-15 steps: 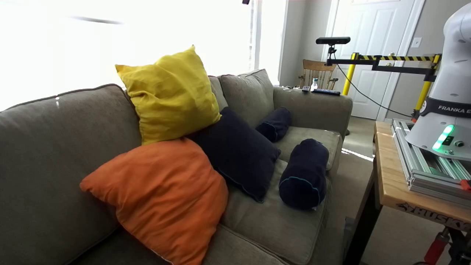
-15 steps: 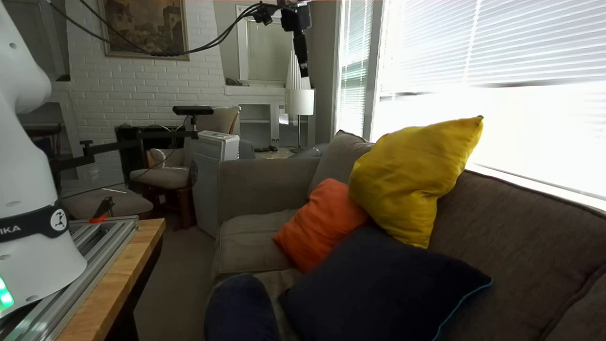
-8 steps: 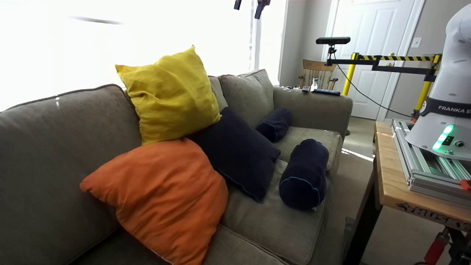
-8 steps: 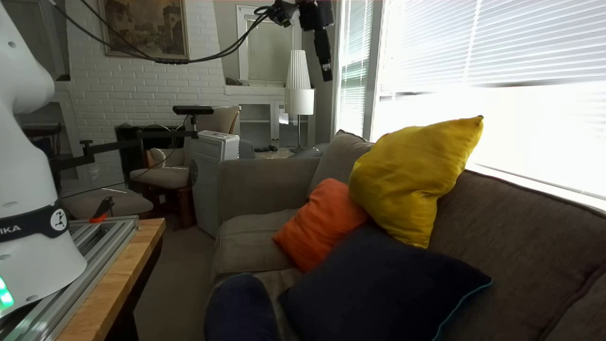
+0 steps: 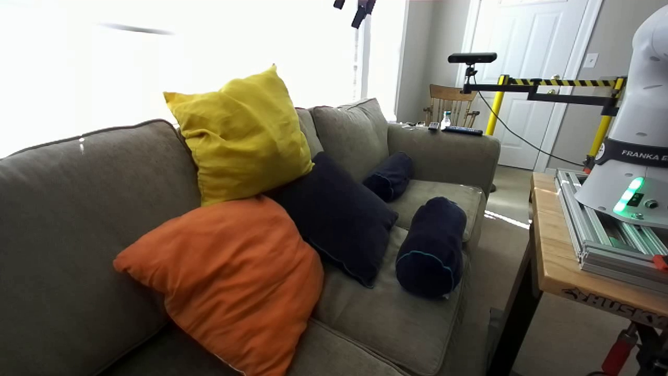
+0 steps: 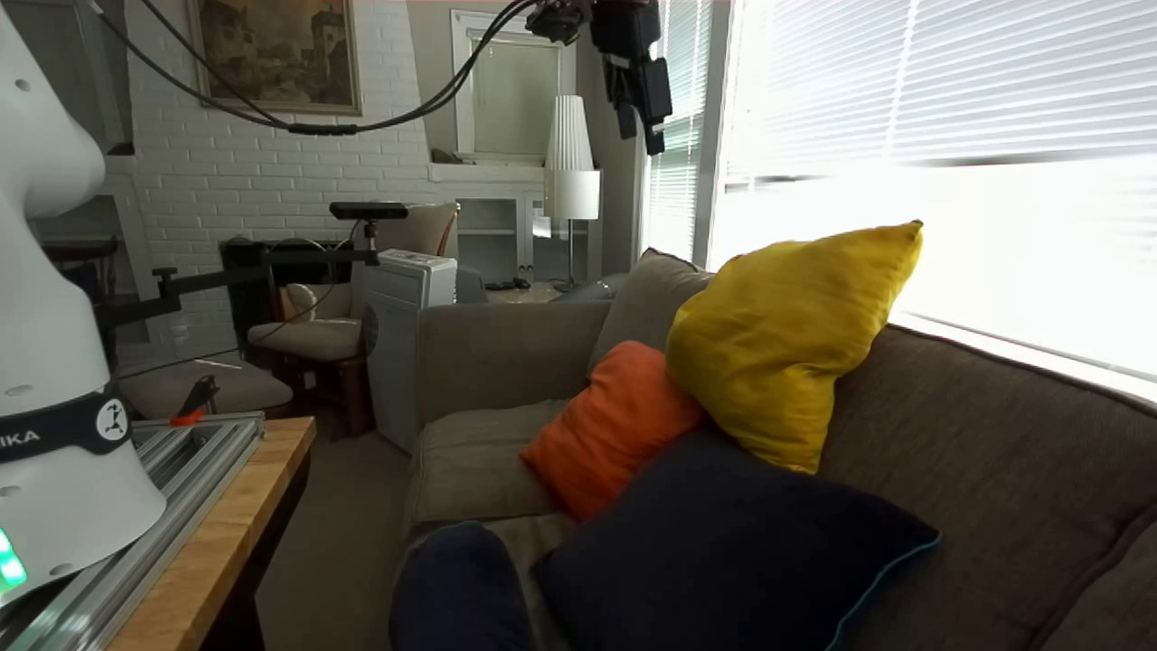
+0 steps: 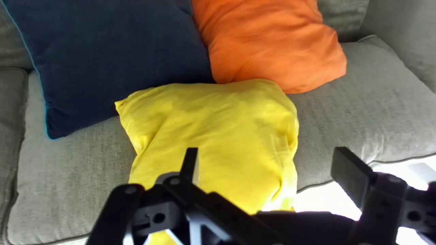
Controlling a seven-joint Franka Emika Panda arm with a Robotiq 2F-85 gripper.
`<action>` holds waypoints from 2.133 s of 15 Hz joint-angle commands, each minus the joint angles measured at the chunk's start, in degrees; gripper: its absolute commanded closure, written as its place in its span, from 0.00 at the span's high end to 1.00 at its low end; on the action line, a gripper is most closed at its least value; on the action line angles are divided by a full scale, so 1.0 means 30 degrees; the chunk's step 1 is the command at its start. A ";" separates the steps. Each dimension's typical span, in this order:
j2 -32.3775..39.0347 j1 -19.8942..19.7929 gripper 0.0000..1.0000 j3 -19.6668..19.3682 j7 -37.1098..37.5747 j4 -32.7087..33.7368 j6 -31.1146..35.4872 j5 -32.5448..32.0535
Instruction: Move the yellow pillow to the right
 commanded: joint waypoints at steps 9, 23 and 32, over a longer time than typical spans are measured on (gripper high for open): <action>0.0219 -0.0256 1.00 -0.0127 -0.0793 0.0183 -0.0309 -0.0502; 0.5150 -0.0881 1.00 -0.0626 0.0842 0.2514 0.4917 -0.6524; 0.6504 -0.0772 1.00 -0.0512 0.0469 0.3028 0.6313 -0.6141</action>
